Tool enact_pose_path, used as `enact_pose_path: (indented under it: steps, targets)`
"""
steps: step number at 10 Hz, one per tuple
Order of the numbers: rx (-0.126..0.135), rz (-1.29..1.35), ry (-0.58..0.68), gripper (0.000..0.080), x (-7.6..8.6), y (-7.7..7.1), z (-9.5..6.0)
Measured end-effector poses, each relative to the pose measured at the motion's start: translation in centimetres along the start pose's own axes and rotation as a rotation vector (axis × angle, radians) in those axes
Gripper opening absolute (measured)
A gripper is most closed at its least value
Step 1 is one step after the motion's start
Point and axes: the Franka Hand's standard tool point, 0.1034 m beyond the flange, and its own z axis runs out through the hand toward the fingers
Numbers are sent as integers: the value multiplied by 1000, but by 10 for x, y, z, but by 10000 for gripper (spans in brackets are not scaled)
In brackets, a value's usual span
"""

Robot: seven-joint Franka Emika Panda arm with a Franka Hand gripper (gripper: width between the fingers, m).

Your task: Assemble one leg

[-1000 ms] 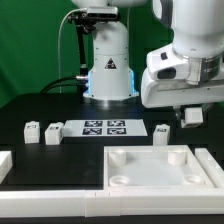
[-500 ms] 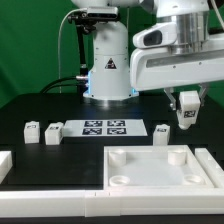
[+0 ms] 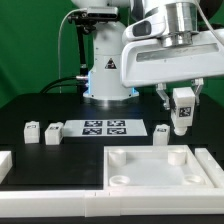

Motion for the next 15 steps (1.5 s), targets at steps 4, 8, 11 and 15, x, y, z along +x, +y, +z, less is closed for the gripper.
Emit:
enact_pose_path:
  steps: [4,8,11,15]
  targets:
    - [3,-45,9,288,29,9,17]
    - [14,-50,20,288,62,7,34]
    - [20,-47,25,288,73,5,46]
    - [25,-44,31,288,84,3,60]
